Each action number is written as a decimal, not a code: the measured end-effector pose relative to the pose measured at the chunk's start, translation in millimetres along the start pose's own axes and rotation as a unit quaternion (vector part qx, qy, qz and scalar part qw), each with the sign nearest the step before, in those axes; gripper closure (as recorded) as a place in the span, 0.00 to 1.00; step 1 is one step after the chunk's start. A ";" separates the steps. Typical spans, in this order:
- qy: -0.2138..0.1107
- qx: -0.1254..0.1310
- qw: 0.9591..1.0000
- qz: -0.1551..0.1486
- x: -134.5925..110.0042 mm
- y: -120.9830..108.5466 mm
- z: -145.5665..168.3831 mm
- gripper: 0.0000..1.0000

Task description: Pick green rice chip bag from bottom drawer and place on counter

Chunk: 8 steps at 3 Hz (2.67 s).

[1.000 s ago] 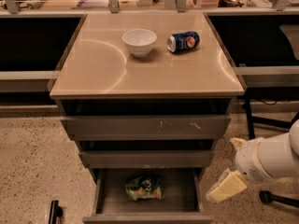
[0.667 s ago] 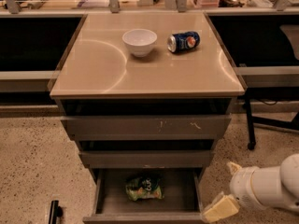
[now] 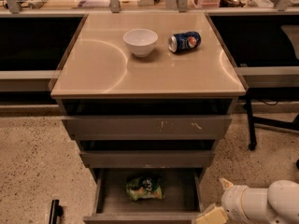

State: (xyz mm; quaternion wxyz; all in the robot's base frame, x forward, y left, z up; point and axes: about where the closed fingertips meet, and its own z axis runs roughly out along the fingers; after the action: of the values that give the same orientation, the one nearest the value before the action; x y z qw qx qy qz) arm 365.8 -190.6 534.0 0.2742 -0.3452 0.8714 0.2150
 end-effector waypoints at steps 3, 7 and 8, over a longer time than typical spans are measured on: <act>-0.092 -0.012 0.996 -0.009 -1.1 -45.6 57.5 0.00; -0.151 -0.043 0.986 0.049 25.9 -76.5 151.0 0.00; -0.160 -0.070 0.982 0.073 42.9 -76.9 214.1 0.00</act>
Offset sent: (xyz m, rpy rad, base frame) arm 0.0386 -0.0028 -0.0991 0.2917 -0.0874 -0.0434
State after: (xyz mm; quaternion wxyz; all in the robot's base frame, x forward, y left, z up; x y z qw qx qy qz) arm 465.4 -142.0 330.8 0.3685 -0.2598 0.8221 0.3477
